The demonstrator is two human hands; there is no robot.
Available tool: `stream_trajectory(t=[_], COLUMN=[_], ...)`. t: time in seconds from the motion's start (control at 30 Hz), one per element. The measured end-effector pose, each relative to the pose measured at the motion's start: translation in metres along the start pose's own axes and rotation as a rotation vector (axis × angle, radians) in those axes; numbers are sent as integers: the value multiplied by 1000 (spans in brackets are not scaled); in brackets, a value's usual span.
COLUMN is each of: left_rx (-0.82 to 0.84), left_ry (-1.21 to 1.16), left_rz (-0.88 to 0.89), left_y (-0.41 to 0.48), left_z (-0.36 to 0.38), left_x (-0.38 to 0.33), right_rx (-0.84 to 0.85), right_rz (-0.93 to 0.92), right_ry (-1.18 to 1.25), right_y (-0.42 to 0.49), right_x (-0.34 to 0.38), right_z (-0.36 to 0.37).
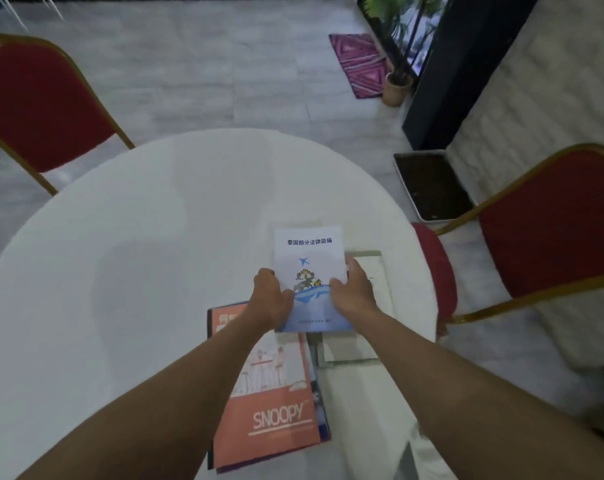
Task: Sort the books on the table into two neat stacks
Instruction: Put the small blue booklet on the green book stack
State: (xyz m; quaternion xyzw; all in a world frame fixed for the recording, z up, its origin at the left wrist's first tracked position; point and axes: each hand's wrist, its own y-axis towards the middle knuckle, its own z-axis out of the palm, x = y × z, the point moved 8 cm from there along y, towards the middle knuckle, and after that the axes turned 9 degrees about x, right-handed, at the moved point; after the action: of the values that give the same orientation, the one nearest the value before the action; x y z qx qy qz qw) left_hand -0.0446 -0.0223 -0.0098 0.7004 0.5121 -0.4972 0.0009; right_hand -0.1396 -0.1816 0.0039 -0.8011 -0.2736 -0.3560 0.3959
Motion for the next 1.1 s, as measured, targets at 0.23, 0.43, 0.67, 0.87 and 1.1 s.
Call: stream_trajectory(t=[0.23, 0.43, 0.67, 0.87, 1.1], left_rx=[230, 247, 209, 238, 118], left_ry=[283, 406, 422, 450, 399], left_rz=[63, 27, 10, 14, 85], left_y=[-2, -5, -4, -8, -26], left_z=[93, 116, 119, 112, 64], left_x=[-16, -20, -21, -22, -1], right_rx=[-72, -110, -70, -38, -106], right_rz=[53, 123, 203, 191, -16], right_ry=[-138, -279, -365, -503, -584], right_y=[-7, -4, -1, 0, -15], right_x=[-67, -97, -109, -101, -63], right_z=[-54, -60, -51, -51, -29])
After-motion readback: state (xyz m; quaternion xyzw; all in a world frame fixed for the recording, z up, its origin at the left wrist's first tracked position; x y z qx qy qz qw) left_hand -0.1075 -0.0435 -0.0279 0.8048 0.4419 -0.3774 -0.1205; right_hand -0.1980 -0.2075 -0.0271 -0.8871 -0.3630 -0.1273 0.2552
